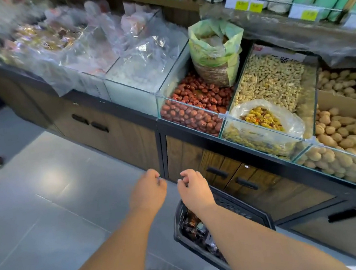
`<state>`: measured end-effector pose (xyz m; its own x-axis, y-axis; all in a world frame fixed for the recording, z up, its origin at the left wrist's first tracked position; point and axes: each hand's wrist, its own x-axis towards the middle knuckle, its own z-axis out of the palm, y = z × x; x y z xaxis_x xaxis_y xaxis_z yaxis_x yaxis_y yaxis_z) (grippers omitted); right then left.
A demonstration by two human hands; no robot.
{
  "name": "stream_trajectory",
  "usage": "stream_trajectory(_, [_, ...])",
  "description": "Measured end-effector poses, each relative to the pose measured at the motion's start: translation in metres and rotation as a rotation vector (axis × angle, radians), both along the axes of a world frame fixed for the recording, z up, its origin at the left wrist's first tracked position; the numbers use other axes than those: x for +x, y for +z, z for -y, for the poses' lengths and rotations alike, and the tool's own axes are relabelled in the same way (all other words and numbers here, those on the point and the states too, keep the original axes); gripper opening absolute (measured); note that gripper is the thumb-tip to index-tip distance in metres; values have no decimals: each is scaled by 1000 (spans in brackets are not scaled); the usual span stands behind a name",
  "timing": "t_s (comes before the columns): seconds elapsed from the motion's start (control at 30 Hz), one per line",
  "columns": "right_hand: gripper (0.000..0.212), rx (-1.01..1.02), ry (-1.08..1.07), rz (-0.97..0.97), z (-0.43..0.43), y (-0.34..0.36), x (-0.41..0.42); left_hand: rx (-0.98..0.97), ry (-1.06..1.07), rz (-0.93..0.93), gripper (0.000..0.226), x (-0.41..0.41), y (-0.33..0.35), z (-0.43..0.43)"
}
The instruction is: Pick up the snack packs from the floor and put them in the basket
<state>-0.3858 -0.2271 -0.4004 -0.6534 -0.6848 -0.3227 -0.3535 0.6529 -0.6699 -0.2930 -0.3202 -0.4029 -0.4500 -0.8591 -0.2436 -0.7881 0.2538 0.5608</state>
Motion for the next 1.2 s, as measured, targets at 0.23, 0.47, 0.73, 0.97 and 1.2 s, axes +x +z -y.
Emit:
stream_trajectory(0.23, [34, -184, 81, -85, 105, 83, 1, -267, -113, -11, 17, 27, 96, 117])
stream_trajectory(0.47, [36, -271, 270, -64, 203, 166, 48, -337, -130, 24, 21, 87, 172, 196])
stream_trajectory(0.73, [32, -305, 548, -114, 283, 215, 126, -312, -35, -64, 19, 186, 219, 243])
stream_trajectory(0.97, [30, -442, 761, -135, 344, 247, 164, -427, 194, -152, 4, 239, 253, 271])
stream_trajectory(1.2, [29, -670, 958, -162, 417, 284, 174, -633, 425, -188, 13, 249, 292, 311])
